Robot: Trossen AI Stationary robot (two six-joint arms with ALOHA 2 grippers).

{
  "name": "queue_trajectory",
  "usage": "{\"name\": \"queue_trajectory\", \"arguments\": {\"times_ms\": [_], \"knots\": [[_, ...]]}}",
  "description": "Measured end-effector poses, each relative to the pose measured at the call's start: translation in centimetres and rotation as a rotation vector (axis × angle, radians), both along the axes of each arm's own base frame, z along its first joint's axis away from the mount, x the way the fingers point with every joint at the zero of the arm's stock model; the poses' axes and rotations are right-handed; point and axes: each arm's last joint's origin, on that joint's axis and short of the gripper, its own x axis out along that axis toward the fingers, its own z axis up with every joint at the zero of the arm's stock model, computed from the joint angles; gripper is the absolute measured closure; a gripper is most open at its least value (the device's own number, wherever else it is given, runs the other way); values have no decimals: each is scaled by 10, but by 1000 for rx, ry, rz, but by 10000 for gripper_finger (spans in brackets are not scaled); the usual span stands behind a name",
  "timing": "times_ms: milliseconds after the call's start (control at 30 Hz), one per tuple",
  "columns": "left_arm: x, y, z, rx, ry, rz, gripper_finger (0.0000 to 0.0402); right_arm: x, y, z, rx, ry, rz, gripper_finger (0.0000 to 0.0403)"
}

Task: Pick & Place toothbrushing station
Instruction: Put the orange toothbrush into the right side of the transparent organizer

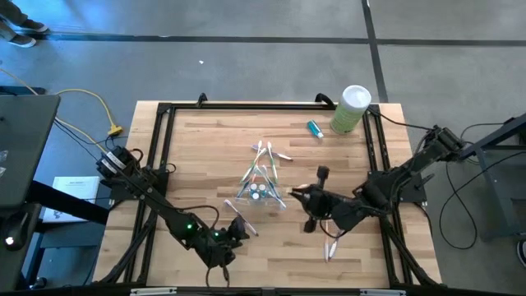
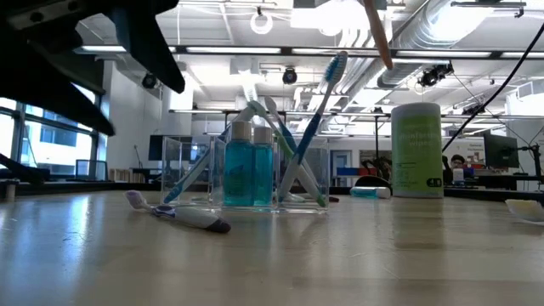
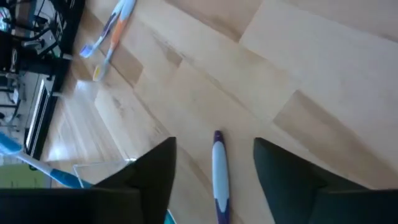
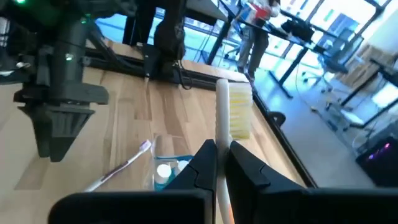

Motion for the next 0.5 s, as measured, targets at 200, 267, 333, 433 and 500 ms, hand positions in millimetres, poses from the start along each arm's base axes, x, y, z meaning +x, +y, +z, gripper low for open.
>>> {"name": "queue_trajectory", "arguments": {"times_ms": [200,267,333,433,500], "knots": [[-6,2,1,-97,28,112,164,-3,-21,-21,59,-89,63,394],[-8,5,8,-158,28,155,163,-6,-33,-28,89,-177,114,394],[-11,8,15,-207,39,170,163,-7,-46,-37,112,-294,162,394],[-16,12,32,-284,20,180,163,-10,-64,-56,127,-411,205,394],[-19,17,44,-337,-3,200,163,-10,-73,-70,142,-451,240,394]]}}
